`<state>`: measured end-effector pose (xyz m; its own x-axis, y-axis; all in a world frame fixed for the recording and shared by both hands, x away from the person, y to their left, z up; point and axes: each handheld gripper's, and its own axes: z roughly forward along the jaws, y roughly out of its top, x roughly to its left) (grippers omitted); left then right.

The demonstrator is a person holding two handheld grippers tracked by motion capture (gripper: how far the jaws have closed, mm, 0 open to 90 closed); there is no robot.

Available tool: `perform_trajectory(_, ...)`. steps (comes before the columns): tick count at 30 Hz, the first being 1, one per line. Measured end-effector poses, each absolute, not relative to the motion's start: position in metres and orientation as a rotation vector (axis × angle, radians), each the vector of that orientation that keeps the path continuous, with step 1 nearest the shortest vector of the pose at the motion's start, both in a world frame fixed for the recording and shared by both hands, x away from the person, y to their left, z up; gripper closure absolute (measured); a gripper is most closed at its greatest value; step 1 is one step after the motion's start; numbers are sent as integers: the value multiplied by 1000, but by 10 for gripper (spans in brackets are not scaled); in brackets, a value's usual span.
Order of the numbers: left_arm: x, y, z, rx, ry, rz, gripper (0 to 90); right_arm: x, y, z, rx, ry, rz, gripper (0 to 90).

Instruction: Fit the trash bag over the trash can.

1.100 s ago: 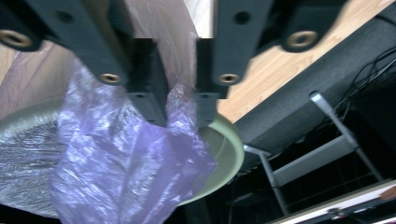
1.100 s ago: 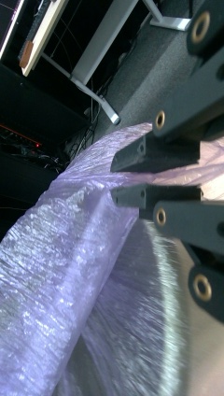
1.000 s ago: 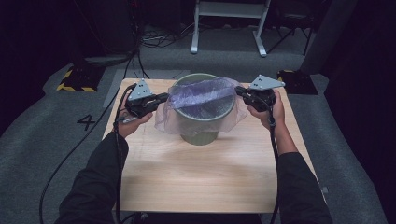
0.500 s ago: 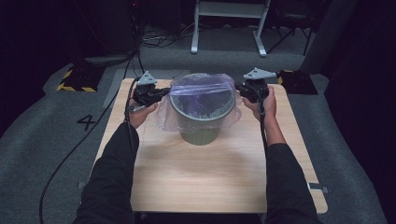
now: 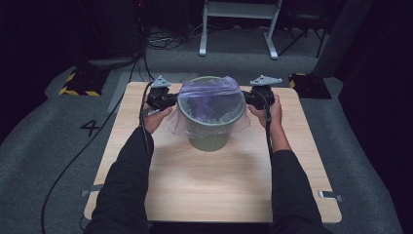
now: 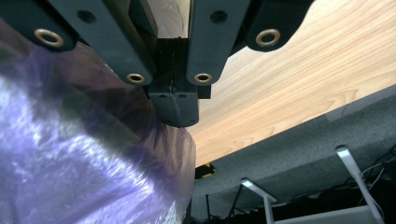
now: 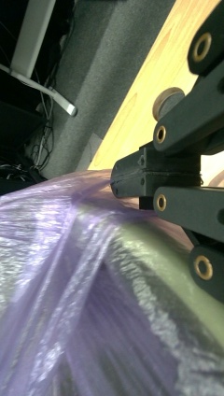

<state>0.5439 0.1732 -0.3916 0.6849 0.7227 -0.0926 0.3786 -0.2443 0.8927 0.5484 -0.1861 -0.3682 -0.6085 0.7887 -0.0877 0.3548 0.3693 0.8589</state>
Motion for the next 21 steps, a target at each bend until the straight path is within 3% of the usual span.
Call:
perform_trajectory(17, 552, 174, -425, 1871, 957, 275, 896, 545, -209, -419, 1108, 2228, 1216, 900)
perform_trajectory(19, 550, 181, -424, 1844, 1009, 311, 764, 541, -212, -419, 1085, 2223, 1220, 900)
perform_trajectory(21, 547, 191, -422, 1833, 973, 324, 740, 537, -218, -415, 1078, 2198, 1251, 875)
